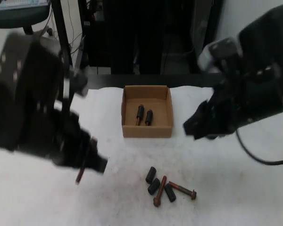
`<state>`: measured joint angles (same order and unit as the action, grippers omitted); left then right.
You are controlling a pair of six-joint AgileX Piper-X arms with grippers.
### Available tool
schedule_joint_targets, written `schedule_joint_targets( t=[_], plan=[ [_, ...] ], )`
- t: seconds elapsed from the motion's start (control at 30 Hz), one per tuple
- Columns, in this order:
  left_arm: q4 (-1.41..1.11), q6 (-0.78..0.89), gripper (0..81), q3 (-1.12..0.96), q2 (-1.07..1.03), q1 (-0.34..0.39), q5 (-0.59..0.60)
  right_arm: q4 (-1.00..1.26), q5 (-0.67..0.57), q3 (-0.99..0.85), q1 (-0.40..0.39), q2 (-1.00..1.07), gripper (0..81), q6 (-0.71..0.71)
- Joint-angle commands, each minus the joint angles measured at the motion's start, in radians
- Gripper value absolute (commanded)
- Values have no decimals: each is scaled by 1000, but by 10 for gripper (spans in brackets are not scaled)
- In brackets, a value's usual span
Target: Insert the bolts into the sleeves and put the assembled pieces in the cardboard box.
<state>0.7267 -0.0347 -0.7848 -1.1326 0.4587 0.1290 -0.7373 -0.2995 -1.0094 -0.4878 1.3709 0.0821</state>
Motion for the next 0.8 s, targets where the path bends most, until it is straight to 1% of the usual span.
schedule_joint_targets(
  t=[0.0,0.17,0.3,0.5,0.57,0.63,0.77],
  plan=[
    [-28,13,1,27,16,-2,0,-46,65,-13,-38,29,259,1],
    [-50,-19,1,32,16,-2,-23,-51,174,-13,-137,91,258,-82],
    [-64,-28,1,32,16,-2,-31,-42,197,-13,-177,153,258,-137],
    [-53,-33,1,32,16,-2,-31,-32,197,-17,-190,261,258,-157],
    [-36,-33,1,32,16,-2,-31,-32,215,-28,-190,289,258,-157],
    [-15,-33,1,32,16,-2,-31,-23,242,-46,-190,312,258,-149],
    [21,-52,1,32,16,-2,-31,-22,249,-99,-190,347,258,-123]
  ],
)
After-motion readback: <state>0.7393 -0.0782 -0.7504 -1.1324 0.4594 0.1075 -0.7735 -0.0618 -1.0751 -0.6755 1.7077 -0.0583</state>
